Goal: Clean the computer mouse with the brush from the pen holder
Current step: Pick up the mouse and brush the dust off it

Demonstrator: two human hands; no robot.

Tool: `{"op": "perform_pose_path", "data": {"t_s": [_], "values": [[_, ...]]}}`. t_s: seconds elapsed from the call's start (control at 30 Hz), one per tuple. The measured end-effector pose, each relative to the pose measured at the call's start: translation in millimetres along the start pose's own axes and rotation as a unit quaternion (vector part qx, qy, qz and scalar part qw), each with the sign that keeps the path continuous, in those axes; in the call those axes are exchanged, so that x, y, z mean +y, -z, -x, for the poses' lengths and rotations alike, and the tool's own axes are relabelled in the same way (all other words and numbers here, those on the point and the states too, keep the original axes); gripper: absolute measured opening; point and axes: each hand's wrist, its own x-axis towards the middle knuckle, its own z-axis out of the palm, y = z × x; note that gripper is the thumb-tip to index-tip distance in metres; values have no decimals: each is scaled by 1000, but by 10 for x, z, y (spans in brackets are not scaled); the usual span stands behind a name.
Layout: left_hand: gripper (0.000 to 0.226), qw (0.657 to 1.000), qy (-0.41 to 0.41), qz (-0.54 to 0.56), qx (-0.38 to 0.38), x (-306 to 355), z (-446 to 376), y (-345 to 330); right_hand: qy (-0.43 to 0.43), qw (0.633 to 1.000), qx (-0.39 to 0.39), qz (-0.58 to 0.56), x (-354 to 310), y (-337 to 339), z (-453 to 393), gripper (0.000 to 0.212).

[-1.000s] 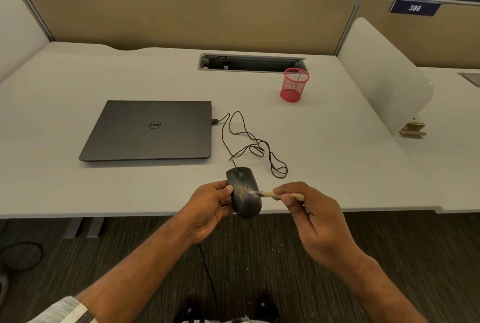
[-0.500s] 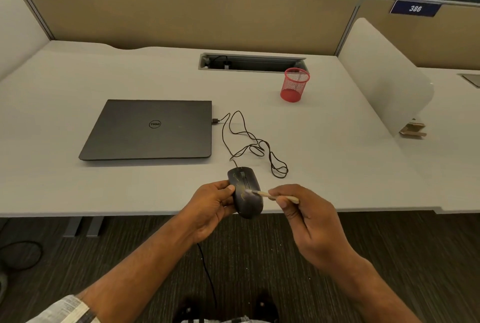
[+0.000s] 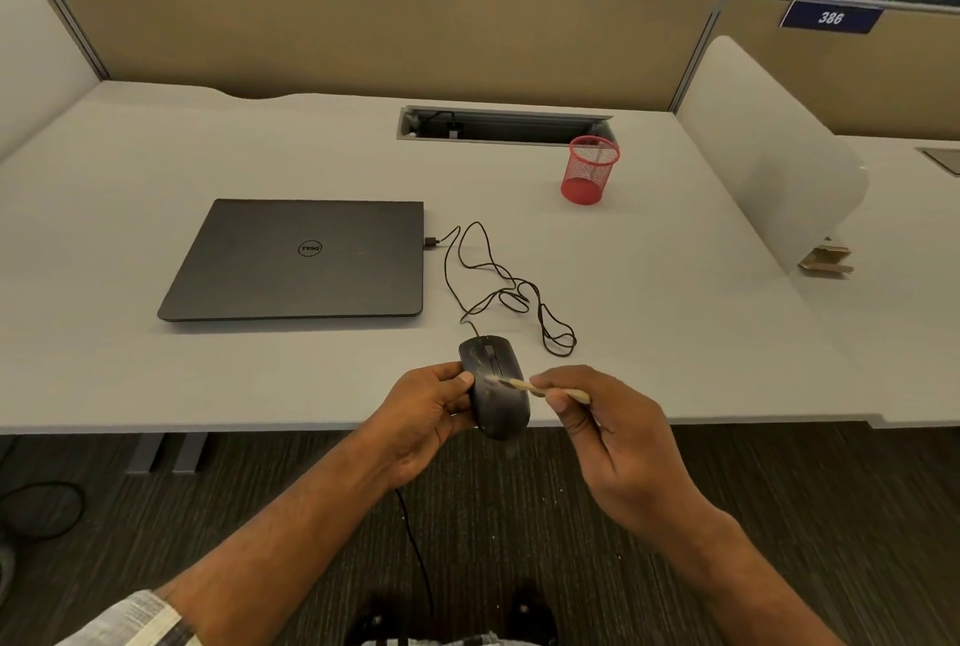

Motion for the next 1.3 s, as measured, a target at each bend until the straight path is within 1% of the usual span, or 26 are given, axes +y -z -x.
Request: {"op": "perform_pose_path", "data": {"t_s": [0.17,0.27,0.37,0.47,0.6,0.67,0.73,0.8,0.87,0.93,0.97,1.1,1.2,1.3], "values": [[26,1000,3,9,-18,7,7,-3,-18,998,-55,5,3,-56,57,26],[28,1000,3,16,-18,0,6,5,-11,997,-78,1,-20,-46,85,33],[28,1000,1,23,-19,-2,10,4,-7,998,-59,-18,-37,-22,65,36],[26,1000,2,15,-12,3,8,-1,-12,999,-38,-4,-44,-17,32,38],[27,1000,4,12,-13,2,5,-10,-9,998,-65,19,-47,-49,51,26],[28,1000,4,19,-14,3,4,-9,-10,996,-91,19,-40,-55,83,27],[28,1000,3,21,-14,12,0,-2,-9,995,-100,18,-30,-40,113,29],[28,1000,4,22,-13,20,-4,7,-11,997,-76,-2,-20,-6,120,27],[26,1000,6,23,-12,24,0,13,-7,999,-37,-21,-12,26,102,24],[25,1000,4,14,-6,20,-2,12,-3,1000,-8,-13,1,40,83,26],[24,1000,3,12,-6,16,-2,9,-4,1000,-5,-5,5,38,78,26],[26,1000,4,20,-24,7,13,2,-3,999,-47,2,5,0,128,22],[27,1000,-1,17,-17,3,14,13,-2,997,-77,14,-2,-19,169,25],[26,1000,2,20,-19,19,10,19,-4,998,-65,-15,1,-1,171,25]]}}
